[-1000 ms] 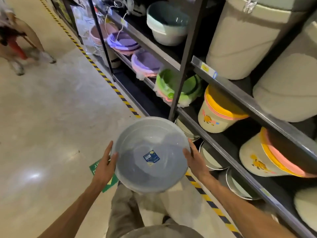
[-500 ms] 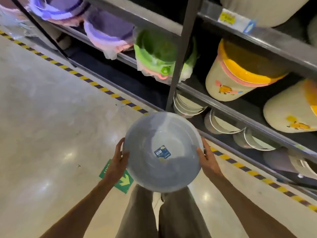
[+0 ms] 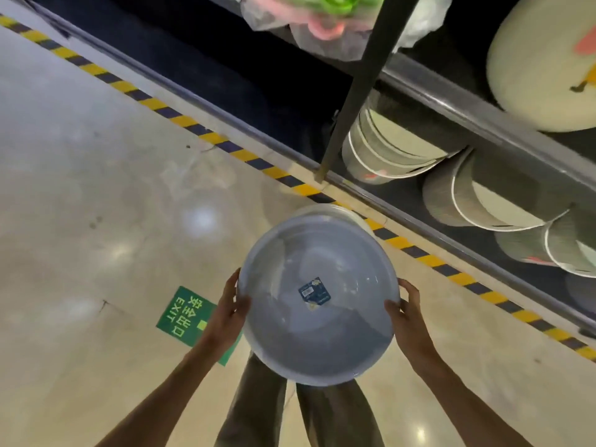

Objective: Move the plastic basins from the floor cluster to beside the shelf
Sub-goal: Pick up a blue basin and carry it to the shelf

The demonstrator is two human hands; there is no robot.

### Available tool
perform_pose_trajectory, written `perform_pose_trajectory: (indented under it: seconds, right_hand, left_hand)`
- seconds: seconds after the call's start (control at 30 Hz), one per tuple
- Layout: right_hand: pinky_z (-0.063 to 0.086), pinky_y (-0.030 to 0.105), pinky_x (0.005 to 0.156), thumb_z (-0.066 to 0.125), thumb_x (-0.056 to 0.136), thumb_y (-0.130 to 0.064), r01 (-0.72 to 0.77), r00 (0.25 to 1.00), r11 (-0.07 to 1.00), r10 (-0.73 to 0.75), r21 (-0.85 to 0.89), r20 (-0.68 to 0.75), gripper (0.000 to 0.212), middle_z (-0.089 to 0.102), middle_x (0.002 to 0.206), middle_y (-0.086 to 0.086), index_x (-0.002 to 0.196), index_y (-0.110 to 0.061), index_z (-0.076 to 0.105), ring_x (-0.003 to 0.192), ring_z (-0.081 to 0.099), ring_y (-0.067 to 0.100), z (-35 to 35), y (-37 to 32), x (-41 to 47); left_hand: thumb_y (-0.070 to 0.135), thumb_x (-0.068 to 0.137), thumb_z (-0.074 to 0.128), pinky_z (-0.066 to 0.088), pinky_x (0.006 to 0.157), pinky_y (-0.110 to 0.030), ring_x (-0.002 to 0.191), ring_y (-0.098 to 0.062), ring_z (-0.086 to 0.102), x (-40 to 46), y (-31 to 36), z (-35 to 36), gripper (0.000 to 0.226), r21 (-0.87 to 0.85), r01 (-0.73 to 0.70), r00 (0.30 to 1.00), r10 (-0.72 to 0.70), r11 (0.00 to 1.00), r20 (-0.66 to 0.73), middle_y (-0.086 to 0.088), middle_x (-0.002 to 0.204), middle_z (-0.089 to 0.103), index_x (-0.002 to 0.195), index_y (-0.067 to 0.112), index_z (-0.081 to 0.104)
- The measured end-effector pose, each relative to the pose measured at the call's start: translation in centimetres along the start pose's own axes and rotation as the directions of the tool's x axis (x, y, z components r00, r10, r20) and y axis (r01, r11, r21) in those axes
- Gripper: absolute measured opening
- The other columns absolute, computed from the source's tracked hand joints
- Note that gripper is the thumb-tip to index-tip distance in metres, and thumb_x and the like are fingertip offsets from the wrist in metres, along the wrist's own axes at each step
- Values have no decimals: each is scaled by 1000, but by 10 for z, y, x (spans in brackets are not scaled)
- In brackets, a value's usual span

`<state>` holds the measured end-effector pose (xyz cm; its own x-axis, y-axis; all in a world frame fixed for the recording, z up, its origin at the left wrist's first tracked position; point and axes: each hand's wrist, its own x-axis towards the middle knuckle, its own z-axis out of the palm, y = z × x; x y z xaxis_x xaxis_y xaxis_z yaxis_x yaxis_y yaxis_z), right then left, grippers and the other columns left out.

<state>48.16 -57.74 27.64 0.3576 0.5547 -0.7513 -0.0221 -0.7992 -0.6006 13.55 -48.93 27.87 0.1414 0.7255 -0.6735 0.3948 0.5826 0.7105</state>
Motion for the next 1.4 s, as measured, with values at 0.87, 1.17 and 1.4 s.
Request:
perform_pose_trajectory:
  seconds: [0.87,1.17,1.4]
  right_hand:
    - [48,12,86,49,109,-8,35,997,989,-44,-146,-62,45,51,122,-21,143,-35,36,112,55,5,31,69,152]
    - [53,40,101,55,109,-24,53,996,980,-64,-190,-53,60,49,143,-5,161,-27,26,122,54,17,27,69,155]
    - [53,5,71,49,106,-48,69,998,982,-69,-176,8,51,56,144,-6,155,-40,36,118,61,11,13,80,165]
  left_hand:
    - [22,107,51,42,111,-56,137,-35,54,150,-75,84,62,441,97,995,-70,892,-76,-10,153,52,162,21,22]
    - [24,104,55,51,104,-59,128,-37,59,160,-75,89,64,460,84,993,-36,884,-112,-12,151,53,160,21,24]
    - [46,106,46,53,90,-39,118,-23,62,175,-60,85,63,407,8,999,6,913,-33,-12,148,55,162,27,25]
